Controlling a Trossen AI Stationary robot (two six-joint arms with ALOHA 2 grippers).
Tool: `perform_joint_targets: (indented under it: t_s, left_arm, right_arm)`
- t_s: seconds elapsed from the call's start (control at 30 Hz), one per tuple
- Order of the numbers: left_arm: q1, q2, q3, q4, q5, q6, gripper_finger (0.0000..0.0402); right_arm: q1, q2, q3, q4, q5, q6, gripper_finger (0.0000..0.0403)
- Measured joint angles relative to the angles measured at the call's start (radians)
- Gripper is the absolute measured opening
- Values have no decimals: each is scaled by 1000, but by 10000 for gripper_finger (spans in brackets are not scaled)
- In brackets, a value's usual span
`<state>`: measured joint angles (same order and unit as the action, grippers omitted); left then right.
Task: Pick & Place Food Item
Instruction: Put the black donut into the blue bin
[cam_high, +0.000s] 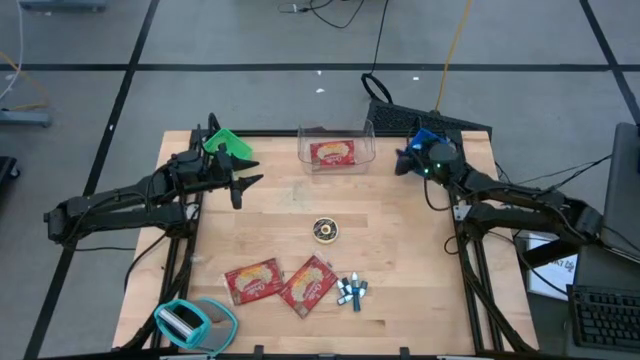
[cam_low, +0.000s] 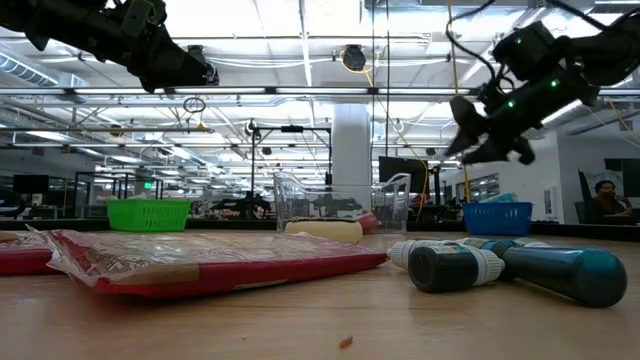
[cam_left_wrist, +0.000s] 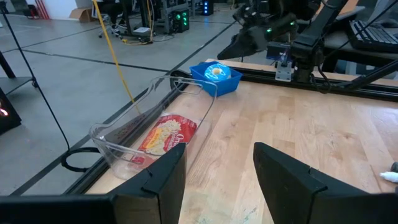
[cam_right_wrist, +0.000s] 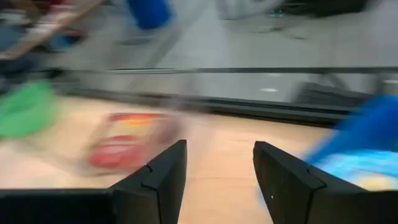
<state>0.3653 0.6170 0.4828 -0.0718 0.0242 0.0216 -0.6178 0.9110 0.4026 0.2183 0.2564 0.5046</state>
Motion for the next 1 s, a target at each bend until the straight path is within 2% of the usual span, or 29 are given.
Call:
perform_joint_targets:
  t_s: [0.2, 0.53, 0.63, 0.9, 1.0]
  left_arm:
    - [0, 0, 0, 0, 0, 0, 186]
    - [0, 0, 0, 0, 0, 0, 186]
    - [0, 0, 0, 0, 0, 0, 186]
    - [0, 0, 0, 0, 0, 0, 186]
    - [0, 0, 0, 0, 0, 0, 186]
  right_arm:
    - [163, 57, 0, 225, -104, -80, 173]
    - [425, 222, -1, 454, -102, -120, 173]
    - [490, 307, -1, 594, -102, -100, 173]
    - [642, 565, -2, 1144, -106, -109, 173]
    - [677, 633, 14, 1198, -126, -172, 173]
